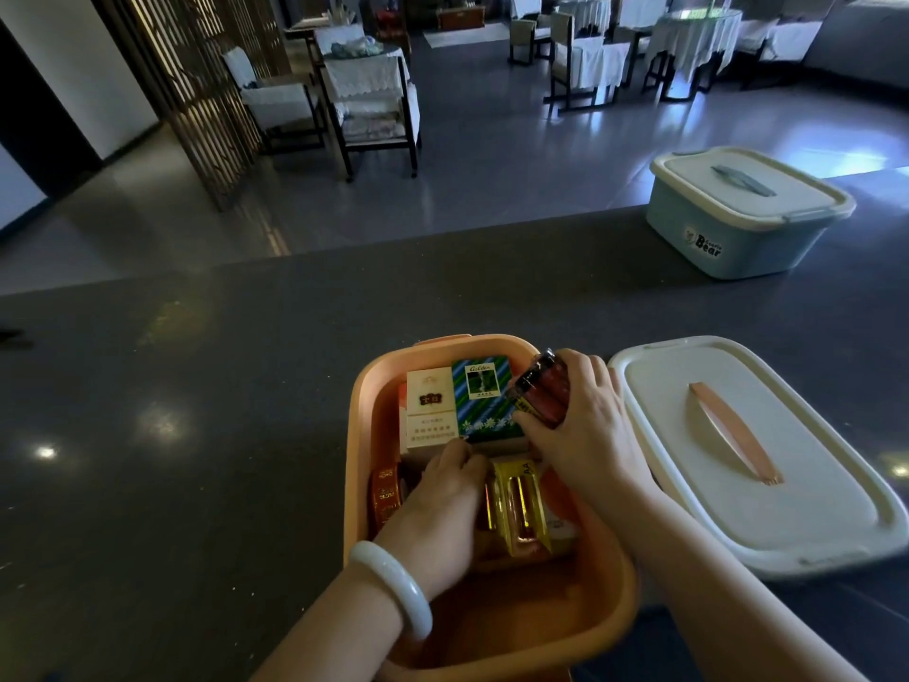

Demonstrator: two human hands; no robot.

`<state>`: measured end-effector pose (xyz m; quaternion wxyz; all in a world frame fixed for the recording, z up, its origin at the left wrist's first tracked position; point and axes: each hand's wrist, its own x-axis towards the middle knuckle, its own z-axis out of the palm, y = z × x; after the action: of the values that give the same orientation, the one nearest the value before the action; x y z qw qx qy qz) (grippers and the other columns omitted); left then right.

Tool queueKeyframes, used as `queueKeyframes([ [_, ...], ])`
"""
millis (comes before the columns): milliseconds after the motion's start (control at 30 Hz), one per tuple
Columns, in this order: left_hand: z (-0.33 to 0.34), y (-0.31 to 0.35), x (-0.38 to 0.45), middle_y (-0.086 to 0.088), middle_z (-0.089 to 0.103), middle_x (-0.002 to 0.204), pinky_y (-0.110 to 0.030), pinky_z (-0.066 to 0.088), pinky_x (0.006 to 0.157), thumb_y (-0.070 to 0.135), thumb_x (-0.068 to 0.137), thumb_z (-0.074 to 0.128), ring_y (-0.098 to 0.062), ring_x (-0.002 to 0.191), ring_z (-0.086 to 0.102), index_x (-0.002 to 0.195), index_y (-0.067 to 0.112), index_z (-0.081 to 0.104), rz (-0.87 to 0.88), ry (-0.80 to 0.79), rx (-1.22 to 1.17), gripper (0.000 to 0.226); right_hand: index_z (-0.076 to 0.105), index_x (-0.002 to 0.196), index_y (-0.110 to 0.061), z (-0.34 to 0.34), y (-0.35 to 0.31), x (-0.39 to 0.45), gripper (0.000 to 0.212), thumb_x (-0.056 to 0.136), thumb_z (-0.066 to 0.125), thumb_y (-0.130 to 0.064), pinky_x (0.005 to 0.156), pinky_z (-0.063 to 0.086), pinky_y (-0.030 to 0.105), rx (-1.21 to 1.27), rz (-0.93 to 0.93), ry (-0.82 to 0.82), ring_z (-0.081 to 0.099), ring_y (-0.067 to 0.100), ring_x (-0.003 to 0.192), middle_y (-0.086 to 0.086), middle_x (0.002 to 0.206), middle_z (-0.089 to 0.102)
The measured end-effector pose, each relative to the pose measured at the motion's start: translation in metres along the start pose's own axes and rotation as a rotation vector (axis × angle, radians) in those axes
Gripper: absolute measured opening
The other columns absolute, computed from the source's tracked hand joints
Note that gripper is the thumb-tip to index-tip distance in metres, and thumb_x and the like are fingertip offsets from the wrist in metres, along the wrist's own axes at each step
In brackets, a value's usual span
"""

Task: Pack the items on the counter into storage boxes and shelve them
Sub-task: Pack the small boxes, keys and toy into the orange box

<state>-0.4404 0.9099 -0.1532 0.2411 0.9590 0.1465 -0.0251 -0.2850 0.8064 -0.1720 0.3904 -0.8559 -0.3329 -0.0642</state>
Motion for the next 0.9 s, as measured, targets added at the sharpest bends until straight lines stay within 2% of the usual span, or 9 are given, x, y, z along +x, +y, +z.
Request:
queueKeyframes([
  [133,0.001,-0.002,-0.001,0.011,0.027,0.137,-0.02,0.028,0.106,0.013,0.091,0.062,-0.013,0.13,0.034,0.137,0.029,0.046,-0.01,0.014,0.005,0.051,0.039,0.127,-0.029,-0.001,0.0,0.0,0.066,0.074,0.076,-0.041,0.087,0.04,0.027,0.003,0.007,-0.002,0.038,0.01,0.111,-0.01,0.118,0.045],
  [233,0.006,0.001,0.001,0.009,0.029,0.135,-0.025,0.033,0.11,0.012,0.091,0.061,-0.014,0.129,0.038,0.137,0.029,0.045,0.013,0.043,0.047,0.052,0.039,0.129,-0.028,0.0,0.0,0.0,0.068,0.074,0.076,-0.041,0.09,0.042,0.03,0.005,0.014,-0.001,0.038,0.011,0.113,-0.008,0.121,0.046],
  [400,0.009,0.008,0.009,0.004,0.036,0.132,-0.024,0.036,0.102,0.012,0.092,0.06,-0.015,0.123,0.041,0.135,0.024,0.046,0.035,0.09,0.061,0.047,0.04,0.129,-0.027,0.0,0.001,0.0,0.068,0.073,0.076,-0.04,0.089,0.039,0.027,-0.009,0.007,0.007,0.038,0.01,0.112,-0.008,0.12,0.046],
  [567,0.012,0.013,0.013,0.003,0.041,0.127,-0.029,0.041,0.101,0.018,0.095,0.058,-0.014,0.119,0.043,0.131,0.021,0.048,0.06,0.107,0.015,0.038,0.04,0.129,-0.027,0.001,0.002,0.0,0.067,0.073,0.076,-0.04,0.087,0.035,0.025,-0.015,0.006,0.02,0.031,0.002,0.105,-0.008,0.119,0.047],
  [767,0.014,0.008,0.013,0.006,0.041,0.126,-0.022,0.038,0.102,0.022,0.091,0.065,-0.01,0.12,0.043,0.131,0.023,0.051,0.066,0.137,-0.042,0.042,0.041,0.128,-0.027,0.0,0.001,0.0,0.067,0.073,0.077,-0.039,0.086,0.033,0.024,-0.028,-0.002,0.019,0.031,0.003,0.105,-0.007,0.118,0.047],
  [900,0.014,0.011,0.012,0.009,0.037,0.133,-0.021,0.031,0.103,0.021,0.088,0.068,-0.01,0.127,0.037,0.14,0.032,0.038,0.025,0.156,-0.037,0.061,0.042,0.127,-0.027,0.0,0.0,0.0,0.066,0.072,0.076,-0.04,0.086,0.034,0.025,-0.033,0.002,0.018,0.033,0.005,0.105,-0.008,0.117,0.047],
])
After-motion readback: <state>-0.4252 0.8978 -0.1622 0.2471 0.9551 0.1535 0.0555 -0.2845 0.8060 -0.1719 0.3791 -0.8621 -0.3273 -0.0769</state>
